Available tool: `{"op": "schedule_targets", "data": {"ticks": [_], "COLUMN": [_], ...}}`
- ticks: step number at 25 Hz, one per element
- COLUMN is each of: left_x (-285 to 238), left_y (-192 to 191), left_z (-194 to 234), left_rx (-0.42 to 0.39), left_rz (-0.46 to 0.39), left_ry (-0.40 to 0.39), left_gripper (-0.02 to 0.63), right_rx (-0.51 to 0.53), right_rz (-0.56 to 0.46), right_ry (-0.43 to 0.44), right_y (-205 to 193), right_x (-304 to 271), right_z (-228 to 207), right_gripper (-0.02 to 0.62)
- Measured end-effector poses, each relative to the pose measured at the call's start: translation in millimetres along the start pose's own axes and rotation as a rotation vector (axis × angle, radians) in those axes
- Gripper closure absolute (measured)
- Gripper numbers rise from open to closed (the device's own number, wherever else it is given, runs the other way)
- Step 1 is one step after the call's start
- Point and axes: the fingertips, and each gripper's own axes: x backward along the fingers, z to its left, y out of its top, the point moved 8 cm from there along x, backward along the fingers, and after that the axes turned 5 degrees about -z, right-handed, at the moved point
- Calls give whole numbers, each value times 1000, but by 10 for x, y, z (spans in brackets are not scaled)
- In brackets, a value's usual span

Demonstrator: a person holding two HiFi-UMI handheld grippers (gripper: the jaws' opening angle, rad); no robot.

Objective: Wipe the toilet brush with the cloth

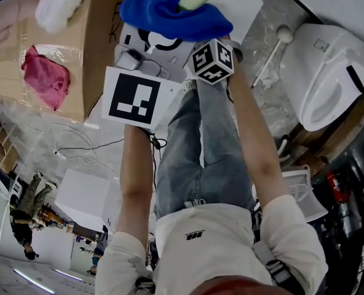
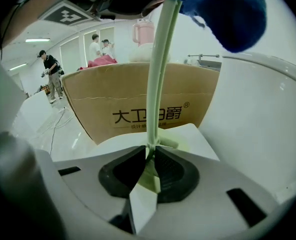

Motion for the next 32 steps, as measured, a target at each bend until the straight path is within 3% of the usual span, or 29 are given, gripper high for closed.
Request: {"op": "schedule_targets", "data": {"ticks": [11, 24, 32], "left_x": [9, -128, -223], "left_y": [-528, -1398, -1706], "left_z": [-6, 14, 1], "left_rx": [44, 105, 131], "left_rz": [61, 170, 209], "left_ry": [61, 98, 99], "left_gripper": [471, 480, 483], "right_rx": [-6, -9, -17], "right_rz": [-12, -22, -28], "right_ry": [-11, -16, -19], "right_y": [-5, -32, -43], "right_x": [6, -8, 6], "right_z": [5, -3, -10], "right_gripper": [540, 540, 540]}}
